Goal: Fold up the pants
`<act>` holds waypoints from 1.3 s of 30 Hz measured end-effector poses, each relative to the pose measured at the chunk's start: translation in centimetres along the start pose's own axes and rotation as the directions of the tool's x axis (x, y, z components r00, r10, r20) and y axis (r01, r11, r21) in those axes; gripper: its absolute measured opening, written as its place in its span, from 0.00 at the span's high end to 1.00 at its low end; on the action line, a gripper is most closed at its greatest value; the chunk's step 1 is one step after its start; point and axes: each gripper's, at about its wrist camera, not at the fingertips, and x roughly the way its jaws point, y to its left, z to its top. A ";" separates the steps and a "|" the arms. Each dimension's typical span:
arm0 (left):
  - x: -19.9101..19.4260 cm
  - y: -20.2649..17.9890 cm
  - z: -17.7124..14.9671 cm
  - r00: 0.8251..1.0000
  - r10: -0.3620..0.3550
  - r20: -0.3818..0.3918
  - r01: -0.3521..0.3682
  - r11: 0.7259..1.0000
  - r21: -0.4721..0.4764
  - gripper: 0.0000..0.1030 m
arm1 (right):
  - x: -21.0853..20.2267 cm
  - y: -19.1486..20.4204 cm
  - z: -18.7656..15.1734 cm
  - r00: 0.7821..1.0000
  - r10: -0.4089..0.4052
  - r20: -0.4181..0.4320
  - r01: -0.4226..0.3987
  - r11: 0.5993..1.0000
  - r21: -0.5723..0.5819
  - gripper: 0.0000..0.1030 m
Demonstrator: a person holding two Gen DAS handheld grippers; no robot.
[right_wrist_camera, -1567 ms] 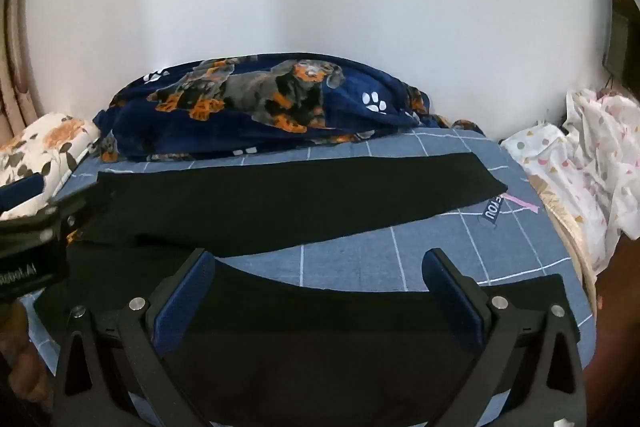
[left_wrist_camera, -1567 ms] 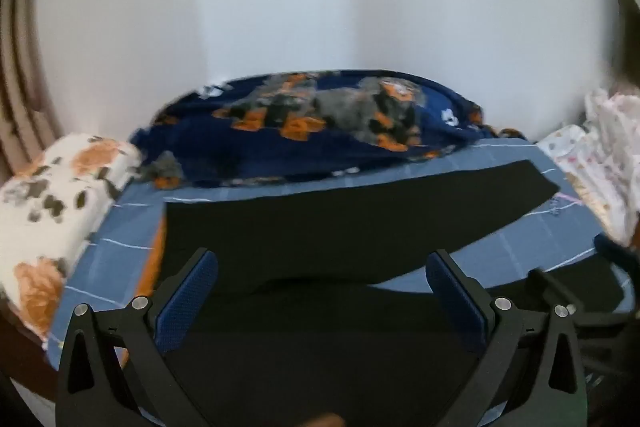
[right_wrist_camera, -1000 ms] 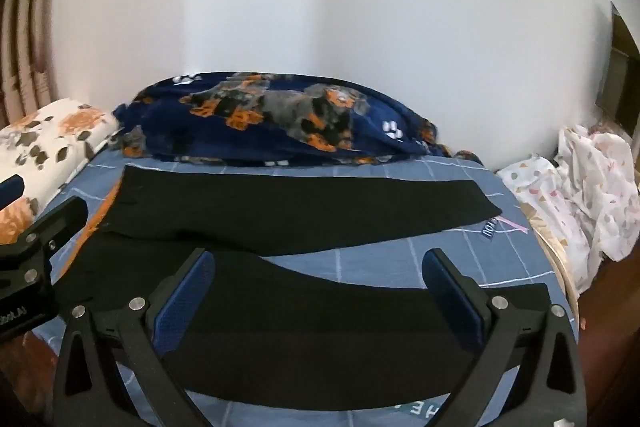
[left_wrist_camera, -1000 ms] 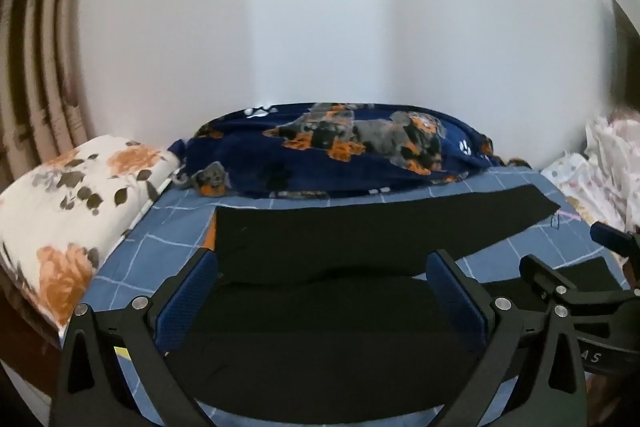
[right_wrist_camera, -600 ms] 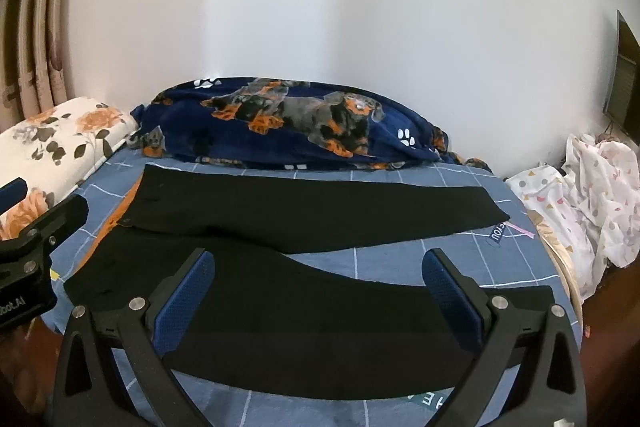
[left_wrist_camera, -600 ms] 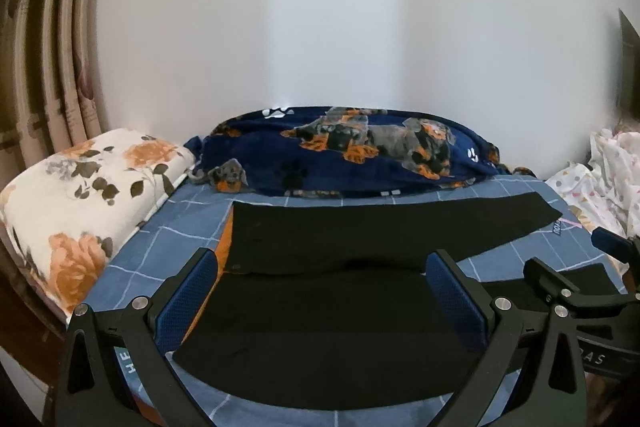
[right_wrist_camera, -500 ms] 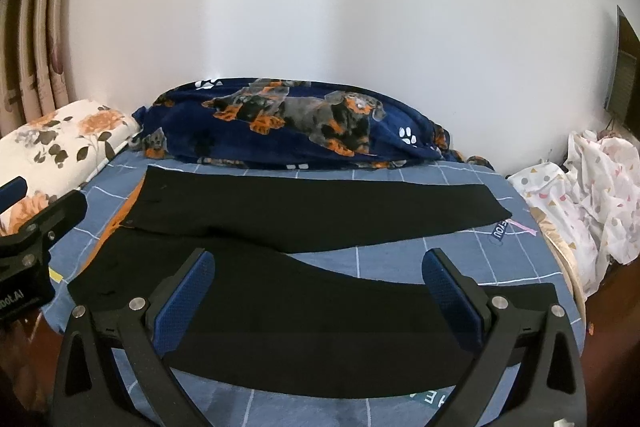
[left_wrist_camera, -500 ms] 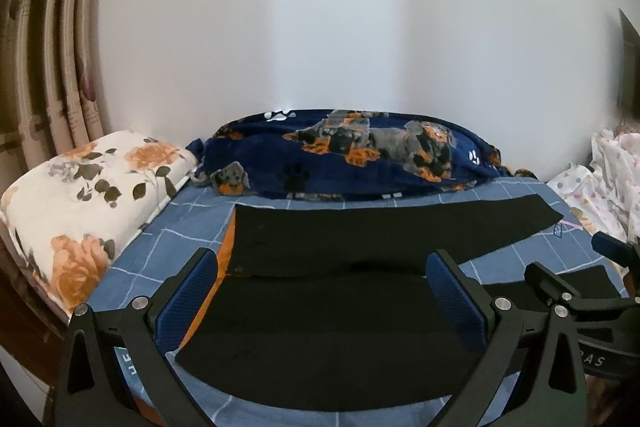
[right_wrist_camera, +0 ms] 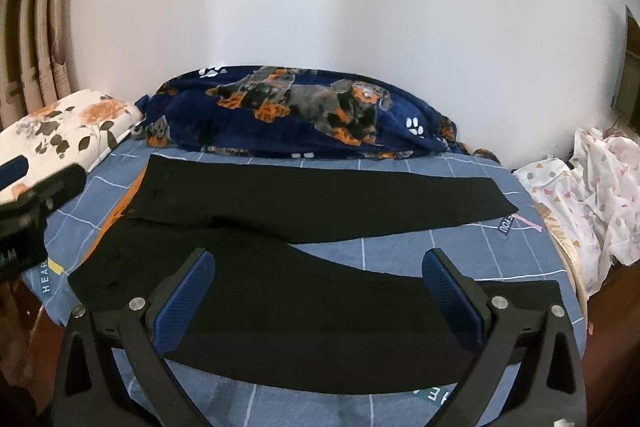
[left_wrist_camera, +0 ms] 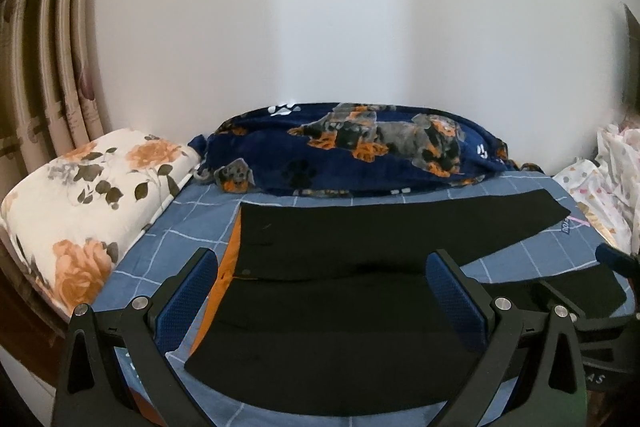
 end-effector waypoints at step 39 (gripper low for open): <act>30.4 18.4 1.2 0.920 -0.215 -0.328 0.230 0.973 0.005 0.28 | 14.0 1.0 -2.1 0.949 0.052 -0.310 -0.051 0.999 0.013 0.00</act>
